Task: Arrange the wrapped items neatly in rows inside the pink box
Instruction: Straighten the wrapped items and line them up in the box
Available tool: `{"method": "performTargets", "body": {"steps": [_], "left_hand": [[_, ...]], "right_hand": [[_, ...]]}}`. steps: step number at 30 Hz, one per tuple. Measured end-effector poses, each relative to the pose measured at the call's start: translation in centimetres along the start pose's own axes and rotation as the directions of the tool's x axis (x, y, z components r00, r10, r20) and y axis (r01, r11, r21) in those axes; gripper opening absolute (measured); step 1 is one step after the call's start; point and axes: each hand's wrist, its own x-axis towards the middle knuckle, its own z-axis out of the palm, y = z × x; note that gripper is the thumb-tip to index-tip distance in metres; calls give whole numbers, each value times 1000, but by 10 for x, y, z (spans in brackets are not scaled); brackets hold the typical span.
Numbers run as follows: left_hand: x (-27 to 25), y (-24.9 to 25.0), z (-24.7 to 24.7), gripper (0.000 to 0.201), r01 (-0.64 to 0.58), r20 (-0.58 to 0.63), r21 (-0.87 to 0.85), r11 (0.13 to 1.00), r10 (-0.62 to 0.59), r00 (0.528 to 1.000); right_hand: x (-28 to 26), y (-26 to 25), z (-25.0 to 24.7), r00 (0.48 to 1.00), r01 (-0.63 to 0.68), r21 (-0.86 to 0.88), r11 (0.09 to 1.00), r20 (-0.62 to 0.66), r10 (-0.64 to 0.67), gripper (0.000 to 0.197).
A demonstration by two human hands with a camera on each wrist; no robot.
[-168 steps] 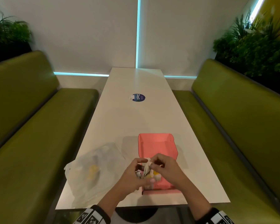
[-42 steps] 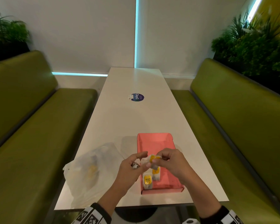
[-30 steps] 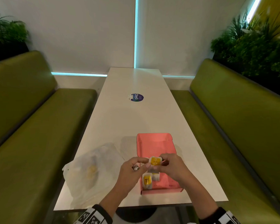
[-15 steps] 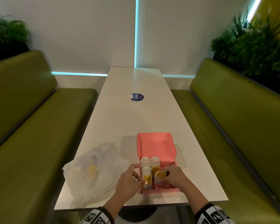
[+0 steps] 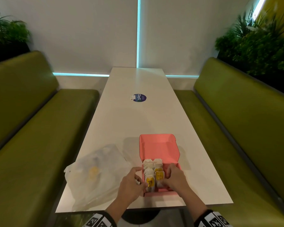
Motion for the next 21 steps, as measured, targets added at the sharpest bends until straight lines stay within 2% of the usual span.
{"method": "performTargets", "body": {"steps": [3,6,9,15,17,19,21], "left_hand": [[1,-2,1,57,18,0,5,1000,-18,1000],[2,-4,2,57,29,8,16,999,-29,1000],[2,-3,2,55,22,21,32,999,-22,1000],[1,-2,-1,56,34,43,1,999,-34,999],[-1,2,-5,59,31,49,-66,997,-28,998],[-2,8,-13,63,1,78,-216,976,16,997],[-4,14,-21,70,-37,143,-392,919,101,985]], "right_hand": [[-1,3,1,1000,10,-77,997,20,-8,37],[-1,5,5,994,73,-74,995,89,-66,34],[-1,4,11,992,113,-61,992,69,-109,30],[-3,-2,13,994,99,-108,989,67,-92,28],[-5,-4,8,993,103,-122,987,66,-95,28],[-6,-9,2,993,116,-128,985,6,-117,25],[-9,-18,-7,978,197,-100,975,-56,-203,26]]}}
